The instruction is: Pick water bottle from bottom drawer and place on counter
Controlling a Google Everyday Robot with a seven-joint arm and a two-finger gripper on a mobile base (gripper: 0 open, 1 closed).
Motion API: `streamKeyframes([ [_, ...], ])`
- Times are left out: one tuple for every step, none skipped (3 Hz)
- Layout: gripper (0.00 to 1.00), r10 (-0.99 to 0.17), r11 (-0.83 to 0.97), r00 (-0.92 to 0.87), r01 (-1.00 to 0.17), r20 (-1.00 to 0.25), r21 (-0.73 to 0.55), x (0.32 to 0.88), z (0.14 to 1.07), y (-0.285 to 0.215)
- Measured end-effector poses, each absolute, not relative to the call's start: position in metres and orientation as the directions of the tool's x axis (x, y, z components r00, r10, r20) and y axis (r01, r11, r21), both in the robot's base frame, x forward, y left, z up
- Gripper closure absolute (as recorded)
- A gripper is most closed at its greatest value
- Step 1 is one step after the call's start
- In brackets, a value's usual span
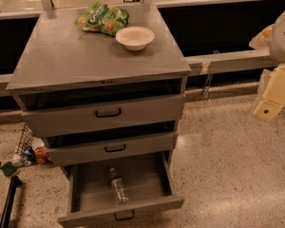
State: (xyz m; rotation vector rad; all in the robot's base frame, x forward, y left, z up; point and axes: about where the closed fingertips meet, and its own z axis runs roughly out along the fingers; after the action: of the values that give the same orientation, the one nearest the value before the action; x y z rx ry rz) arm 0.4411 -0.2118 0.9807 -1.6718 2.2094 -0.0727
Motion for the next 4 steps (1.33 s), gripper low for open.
streamKeyframes([
  [0.0, -0.885, 0.372, -0.284, -0.908, -0.369, -0.194, 0.451, 0.955, -0.194],
  [0.0, -0.798, 0.447, -0.352, -0.89, -0.489, -0.087, 0.472, 0.915, -0.161],
  [0.0, -0.702, 0.508, -0.458, -0.858, -0.545, 0.067, 0.492, 0.868, -0.127],
  [0.0, -0.614, 0.569, -0.584, -0.794, -0.531, 0.215, 0.501, 0.828, -0.103],
])
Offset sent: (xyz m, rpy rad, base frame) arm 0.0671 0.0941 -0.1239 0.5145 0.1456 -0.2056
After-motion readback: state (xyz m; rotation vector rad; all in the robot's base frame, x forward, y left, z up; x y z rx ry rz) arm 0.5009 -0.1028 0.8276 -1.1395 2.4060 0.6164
